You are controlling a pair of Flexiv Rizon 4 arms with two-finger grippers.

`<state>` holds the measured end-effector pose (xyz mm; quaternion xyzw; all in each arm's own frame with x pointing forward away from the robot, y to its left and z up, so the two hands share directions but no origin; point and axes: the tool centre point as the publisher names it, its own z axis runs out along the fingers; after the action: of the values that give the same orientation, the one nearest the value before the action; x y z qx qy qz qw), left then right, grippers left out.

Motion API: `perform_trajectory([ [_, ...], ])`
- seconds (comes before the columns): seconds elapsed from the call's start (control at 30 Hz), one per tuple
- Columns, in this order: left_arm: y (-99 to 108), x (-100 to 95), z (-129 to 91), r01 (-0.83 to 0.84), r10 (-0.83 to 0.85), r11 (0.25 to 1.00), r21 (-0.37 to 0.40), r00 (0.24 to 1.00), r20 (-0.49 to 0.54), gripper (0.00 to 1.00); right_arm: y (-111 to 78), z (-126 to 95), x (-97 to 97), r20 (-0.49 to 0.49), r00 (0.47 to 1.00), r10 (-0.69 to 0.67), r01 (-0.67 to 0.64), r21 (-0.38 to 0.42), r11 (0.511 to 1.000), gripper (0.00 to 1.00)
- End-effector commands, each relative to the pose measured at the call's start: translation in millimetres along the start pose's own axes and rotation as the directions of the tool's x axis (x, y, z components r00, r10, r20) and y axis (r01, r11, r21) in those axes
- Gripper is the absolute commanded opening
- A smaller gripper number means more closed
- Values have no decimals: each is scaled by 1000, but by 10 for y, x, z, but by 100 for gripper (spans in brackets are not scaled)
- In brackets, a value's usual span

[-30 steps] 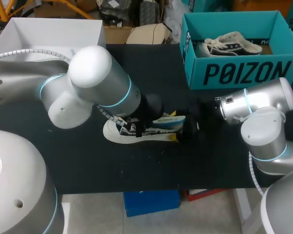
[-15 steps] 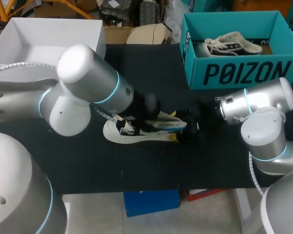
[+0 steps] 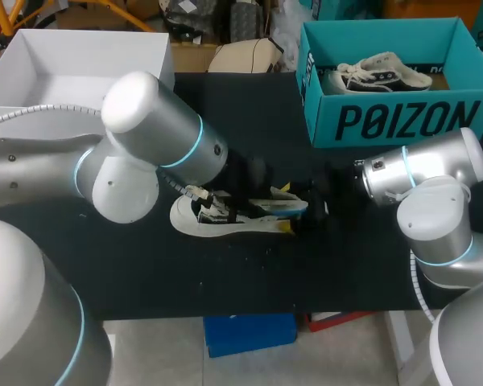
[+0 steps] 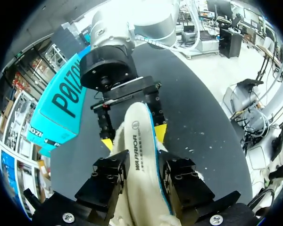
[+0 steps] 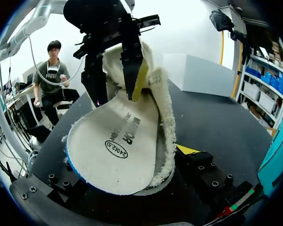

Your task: Take the shoe out of the shoebox, open the shoe tongue, remove and reinsert the insole, then place the shoe into the shoebox

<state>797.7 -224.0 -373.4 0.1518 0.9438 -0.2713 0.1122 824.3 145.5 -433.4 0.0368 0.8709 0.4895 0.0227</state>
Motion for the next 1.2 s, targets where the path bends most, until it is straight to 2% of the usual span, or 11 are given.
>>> perform_trajectory([
  [0.03,-80,-71,138,-9,9,1000,3,1000,-7,40,-28,9,-10,0,1000,1,-1,2,1000,0],
  [0.53,-271,-158,311,-40,40,999,28,999,-27,39,-28,9,-10,0,1000,1,-1,2,1000,0],
  [0.93,-260,-166,387,-33,33,999,1,999,-26,37,-28,9,-10,0,1000,1,-1,2,1000,0],
  [1.03,-249,-173,391,-26,26,1000,-4,999,-24,29,-28,9,-10,0,1000,1,-1,2,1000,0],
  [1.07,-243,-178,392,-21,21,1000,-6,999,-24,23,-28,9,-10,0,1000,1,-1,2,1000,0],
  [1.13,-234,-186,393,-17,17,1000,-8,1000,-23,2,-28,9,-10,0,1000,1,-1,2,1000,0],
  [1.2,-228,-189,390,-13,13,1000,-12,1000,-20,0,-28,9,-10,0,1000,1,-1,2,1000,0],
])
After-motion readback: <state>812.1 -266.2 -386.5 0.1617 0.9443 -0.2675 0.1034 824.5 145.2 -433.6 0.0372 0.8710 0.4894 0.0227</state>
